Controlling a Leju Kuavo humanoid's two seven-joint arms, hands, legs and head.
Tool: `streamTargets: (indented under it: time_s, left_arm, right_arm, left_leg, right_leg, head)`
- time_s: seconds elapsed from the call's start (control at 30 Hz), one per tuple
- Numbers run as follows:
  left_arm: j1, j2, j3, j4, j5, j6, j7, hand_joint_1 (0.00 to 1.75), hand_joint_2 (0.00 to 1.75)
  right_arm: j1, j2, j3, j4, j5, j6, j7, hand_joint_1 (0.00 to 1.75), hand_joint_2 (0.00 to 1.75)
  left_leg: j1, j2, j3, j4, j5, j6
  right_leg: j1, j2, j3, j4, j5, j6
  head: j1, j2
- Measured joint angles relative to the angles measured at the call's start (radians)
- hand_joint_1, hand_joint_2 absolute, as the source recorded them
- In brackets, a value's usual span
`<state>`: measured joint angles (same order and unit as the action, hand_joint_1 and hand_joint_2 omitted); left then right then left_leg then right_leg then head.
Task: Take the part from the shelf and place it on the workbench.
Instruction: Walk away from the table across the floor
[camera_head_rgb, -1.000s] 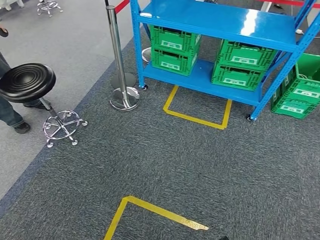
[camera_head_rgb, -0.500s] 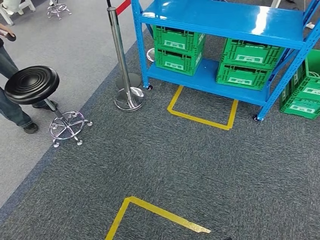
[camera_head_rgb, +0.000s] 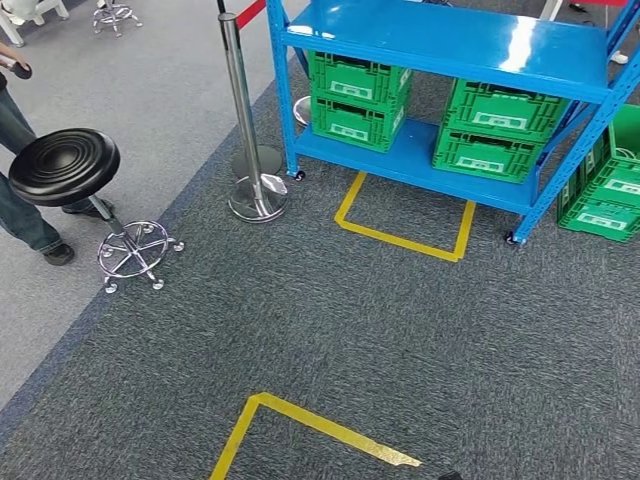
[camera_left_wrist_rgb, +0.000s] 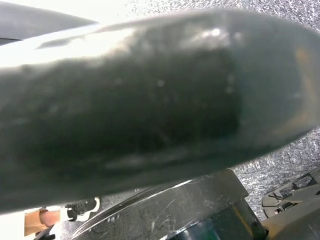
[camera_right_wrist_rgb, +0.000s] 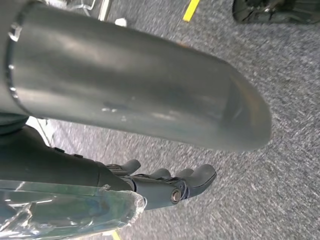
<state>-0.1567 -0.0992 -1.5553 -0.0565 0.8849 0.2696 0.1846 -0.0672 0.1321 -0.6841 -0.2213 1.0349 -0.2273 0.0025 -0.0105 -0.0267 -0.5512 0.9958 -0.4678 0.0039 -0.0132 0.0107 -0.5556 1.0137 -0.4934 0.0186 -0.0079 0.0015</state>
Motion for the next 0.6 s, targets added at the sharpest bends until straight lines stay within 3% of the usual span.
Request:
streamTargets:
  time_s: [0.17, 0.33, 0.4, 0.47, 0.5, 0.53, 0.57, 0.6]
  left_arm:
    - [0.0, 0.002, 0.0, 0.0, 0.01, 0.0, 0.0, 0.0, 0.0]
    - [0.0, 0.001, 0.0, 0.0, 0.013, 0.0, 0.0, 0.0, 0.0]
    - [0.0, -0.001, 0.0, 0.0, 0.013, 0.0, -0.002, 0.0, 0.0]
    - [0.0, -0.002, 0.0, 0.0, 0.013, 0.0, -0.003, 0.0, 0.0]
    - [0.001, -0.002, 0.0, 0.0, 0.013, 0.0, -0.003, 0.0, 0.0]
    - [0.001, -0.002, 0.0, 0.0, 0.013, 0.0, -0.003, 0.0, 0.0]
    - [0.001, -0.003, 0.0, 0.0, 0.013, 0.0, -0.003, 0.0, 0.0]
    - [0.001, -0.003, 0.0, 0.0, 0.013, 0.0, -0.003, 0.0, 0.0]
  right_arm:
    - [-0.001, 0.006, -0.033, 0.0, -0.016, 0.004, -0.004, 0.0, 0.0]
    - [-0.002, 0.008, -0.055, 0.0, -0.007, -0.005, -0.002, 0.0, 0.0]
    - [-0.003, 0.008, -0.063, 0.0, -0.003, -0.011, -0.001, 0.0, 0.0]
    - [-0.003, 0.008, -0.067, 0.0, -0.002, -0.012, -0.001, 0.0, 0.0]
    - [-0.002, 0.008, -0.07, 0.0, -0.001, -0.012, -0.001, 0.0, 0.0]
    - [0.0, 0.008, -0.072, 0.0, -0.001, -0.012, 0.0, 0.0, 0.0]
    - [0.0, 0.008, -0.076, 0.0, -0.001, -0.013, 0.0, 0.0, 0.0]
    - [0.0, 0.008, -0.078, 0.0, -0.001, -0.013, 0.0, 0.0, 0.0]
  left_leg:
    - [-0.005, 0.0, -0.002, 0.009, -0.006, 0.011]
    - [-0.002, 0.005, 0.008, -0.011, 0.004, 0.029]
    - [0.004, 0.012, 0.017, -0.027, 0.012, 0.035]
    - [0.004, 0.019, 0.017, -0.028, 0.011, 0.037]
    - [0.004, 0.022, 0.018, -0.028, 0.01, 0.037]
    - [0.004, 0.026, 0.019, -0.028, 0.008, 0.036]
    - [0.004, 0.029, 0.022, -0.027, 0.005, 0.033]
    - [0.006, 0.032, 0.025, -0.025, 0.002, 0.029]
  right_leg:
    - [-0.004, 0.0, 0.002, -0.001, 0.0, 0.008]
    - [-0.005, 0.001, 0.0, 0.002, -0.008, 0.025]
    - [-0.004, -0.001, -0.038, 0.078, -0.051, 0.029]
    - [-0.005, -0.003, -0.105, 0.207, -0.106, 0.034]
    - [-0.006, -0.004, -0.13, 0.25, -0.114, 0.037]
    - [-0.007, -0.005, -0.14, 0.262, -0.106, 0.039]
    - [-0.007, -0.008, -0.128, 0.232, -0.077, 0.04]
    - [-0.008, -0.015, -0.098, 0.168, -0.037, 0.041]
  head:
    - [0.0, 0.0]
    - [0.001, 0.0]
    - [0.007, 0.0]
    - [0.011, 0.0]
    - [0.011, 0.0]
    - [0.011, 0.0]
    - [0.011, 0.0]
    - [0.012, 0.0]
